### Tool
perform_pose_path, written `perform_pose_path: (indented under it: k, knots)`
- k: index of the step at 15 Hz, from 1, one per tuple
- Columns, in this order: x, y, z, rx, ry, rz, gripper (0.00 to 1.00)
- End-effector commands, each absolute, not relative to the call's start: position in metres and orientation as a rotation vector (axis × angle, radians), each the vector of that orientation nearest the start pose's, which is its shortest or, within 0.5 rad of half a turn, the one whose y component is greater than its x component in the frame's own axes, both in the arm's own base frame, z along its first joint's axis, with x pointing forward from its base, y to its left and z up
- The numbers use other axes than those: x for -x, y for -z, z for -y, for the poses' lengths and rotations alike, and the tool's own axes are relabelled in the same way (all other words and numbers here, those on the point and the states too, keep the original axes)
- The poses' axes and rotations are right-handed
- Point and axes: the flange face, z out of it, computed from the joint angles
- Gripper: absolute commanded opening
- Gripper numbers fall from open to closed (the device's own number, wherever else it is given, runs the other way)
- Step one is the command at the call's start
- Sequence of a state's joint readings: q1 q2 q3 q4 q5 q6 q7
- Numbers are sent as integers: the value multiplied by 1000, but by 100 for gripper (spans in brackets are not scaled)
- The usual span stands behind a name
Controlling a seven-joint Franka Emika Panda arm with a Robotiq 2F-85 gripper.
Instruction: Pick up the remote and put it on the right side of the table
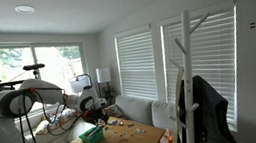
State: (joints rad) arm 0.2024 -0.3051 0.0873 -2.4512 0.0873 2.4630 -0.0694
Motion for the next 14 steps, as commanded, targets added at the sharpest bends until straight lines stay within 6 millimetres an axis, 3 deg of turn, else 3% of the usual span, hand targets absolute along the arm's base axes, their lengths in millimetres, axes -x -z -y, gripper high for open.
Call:
perform_pose_path:
  k: [1, 3, 5, 9, 13, 14]
  knots:
    - [-436, -438, -121, 3059, 244, 478, 100]
    - [-431, -435, -109, 3091, 153, 456, 100]
    - [-433, -434, -108, 3060, 176, 479, 100]
    - [-438, -427, -135, 3012, 281, 574, 100]
    - [-440, -407, -151, 3034, 290, 631, 100]
    - [-442, -402, -153, 3036, 302, 630, 94]
